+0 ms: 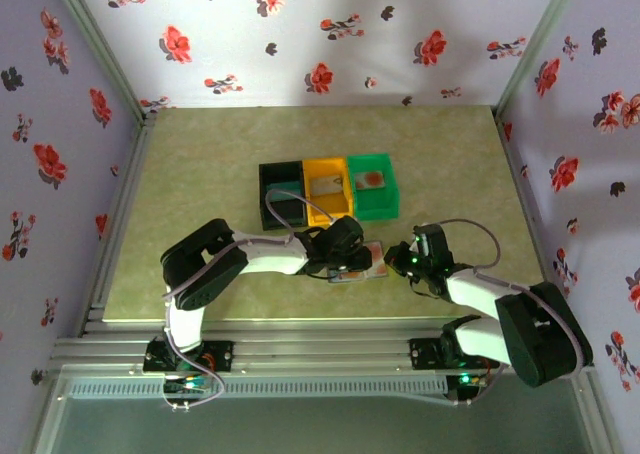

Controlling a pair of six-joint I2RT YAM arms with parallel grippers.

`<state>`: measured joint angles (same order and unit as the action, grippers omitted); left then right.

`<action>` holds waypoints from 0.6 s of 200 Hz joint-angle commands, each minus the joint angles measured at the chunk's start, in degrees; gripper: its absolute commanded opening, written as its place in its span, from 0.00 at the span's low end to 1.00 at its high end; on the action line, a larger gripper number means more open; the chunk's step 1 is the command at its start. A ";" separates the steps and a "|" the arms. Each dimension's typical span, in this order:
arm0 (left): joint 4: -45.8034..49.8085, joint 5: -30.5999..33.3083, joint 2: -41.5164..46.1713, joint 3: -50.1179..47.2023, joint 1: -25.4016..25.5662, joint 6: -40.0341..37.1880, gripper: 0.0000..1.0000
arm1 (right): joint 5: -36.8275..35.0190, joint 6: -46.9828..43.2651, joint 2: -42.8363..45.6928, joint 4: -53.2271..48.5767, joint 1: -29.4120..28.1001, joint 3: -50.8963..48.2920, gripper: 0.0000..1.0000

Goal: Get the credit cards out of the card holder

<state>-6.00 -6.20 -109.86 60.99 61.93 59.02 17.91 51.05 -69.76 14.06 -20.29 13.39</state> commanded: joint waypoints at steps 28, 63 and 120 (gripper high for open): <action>-12.86 -5.30 1.05 0.26 0.73 1.44 0.27 | 0.09 -0.42 -3.56 -5.28 -2.12 -1.96 0.00; -14.00 -5.39 1.41 0.14 0.67 1.66 0.27 | 0.07 -0.42 -3.29 -5.45 -2.21 -1.82 0.00; -16.71 -5.49 2.53 -0.96 0.56 2.32 0.28 | -0.06 -0.42 -3.37 -5.46 -2.29 -1.87 0.00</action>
<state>-9.06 -6.92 -109.40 59.37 61.58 60.84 17.78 51.05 -69.76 14.06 -20.38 13.39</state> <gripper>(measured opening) 0.275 0.063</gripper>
